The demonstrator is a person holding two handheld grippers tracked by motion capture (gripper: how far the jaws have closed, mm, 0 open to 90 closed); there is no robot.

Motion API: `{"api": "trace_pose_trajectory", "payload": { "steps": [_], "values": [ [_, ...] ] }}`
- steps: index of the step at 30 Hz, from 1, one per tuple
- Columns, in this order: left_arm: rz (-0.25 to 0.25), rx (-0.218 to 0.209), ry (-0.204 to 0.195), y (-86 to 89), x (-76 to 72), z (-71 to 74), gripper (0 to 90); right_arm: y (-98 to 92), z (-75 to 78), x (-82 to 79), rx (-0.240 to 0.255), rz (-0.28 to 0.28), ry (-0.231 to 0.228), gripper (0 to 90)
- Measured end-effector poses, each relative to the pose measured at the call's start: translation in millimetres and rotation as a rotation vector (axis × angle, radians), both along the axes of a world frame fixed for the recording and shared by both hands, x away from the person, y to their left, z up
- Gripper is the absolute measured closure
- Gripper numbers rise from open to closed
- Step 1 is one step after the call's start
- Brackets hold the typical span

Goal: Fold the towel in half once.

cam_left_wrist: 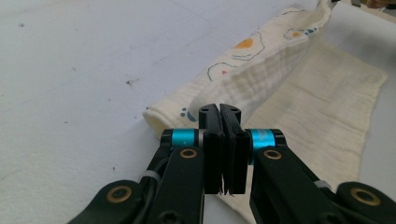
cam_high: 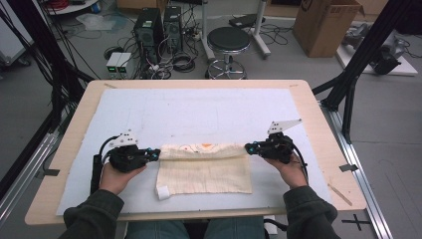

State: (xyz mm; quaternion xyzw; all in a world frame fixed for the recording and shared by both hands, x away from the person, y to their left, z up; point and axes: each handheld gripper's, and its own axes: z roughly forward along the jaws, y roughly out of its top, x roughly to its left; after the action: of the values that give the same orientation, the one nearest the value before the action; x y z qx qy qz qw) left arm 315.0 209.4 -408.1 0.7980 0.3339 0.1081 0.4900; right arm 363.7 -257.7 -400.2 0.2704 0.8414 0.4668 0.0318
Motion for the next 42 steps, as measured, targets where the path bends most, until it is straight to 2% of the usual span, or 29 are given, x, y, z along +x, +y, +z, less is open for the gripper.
{"api": "trace_pose_trajectory", "payload": {
  "steps": [5, 13, 20, 25, 38, 42],
  "values": [
    [-0.022, 0.012, -0.01, -2.5, -9.8, 1.6, 87.4, -0.1, -3.0, -9.1, 0.0, 0.011, 0.001, 86.0],
    [-0.025, 0.003, 0.004, 1.8, -22.8, -8.9, 87.4, -2.6, -9.0, -19.4, -0.002, 0.021, 0.008, 86.0],
    [-0.045, 0.019, 0.003, 4.4, -34.8, -14.0, 87.3, -0.4, -10.3, -30.7, -0.009, 0.035, 0.001, 85.9],
    [-0.053, 0.018, 0.004, 5.0, -40.2, -15.5, 87.3, 2.6, -11.0, -37.9, -0.037, 0.048, -0.016, 85.9],
    [-0.092, 0.024, 0.013, 3.3, -48.9, -17.3, 86.9, -3.0, -17.3, -48.0, -0.028, 0.053, 0.01, 85.4],
    [-0.128, -0.008, 0.017, 6.6, -51.4, -14.0, 78.0, -4.9, -16.7, -51.4, -0.007, 0.077, 0.026, 77.0]
  ]
}}
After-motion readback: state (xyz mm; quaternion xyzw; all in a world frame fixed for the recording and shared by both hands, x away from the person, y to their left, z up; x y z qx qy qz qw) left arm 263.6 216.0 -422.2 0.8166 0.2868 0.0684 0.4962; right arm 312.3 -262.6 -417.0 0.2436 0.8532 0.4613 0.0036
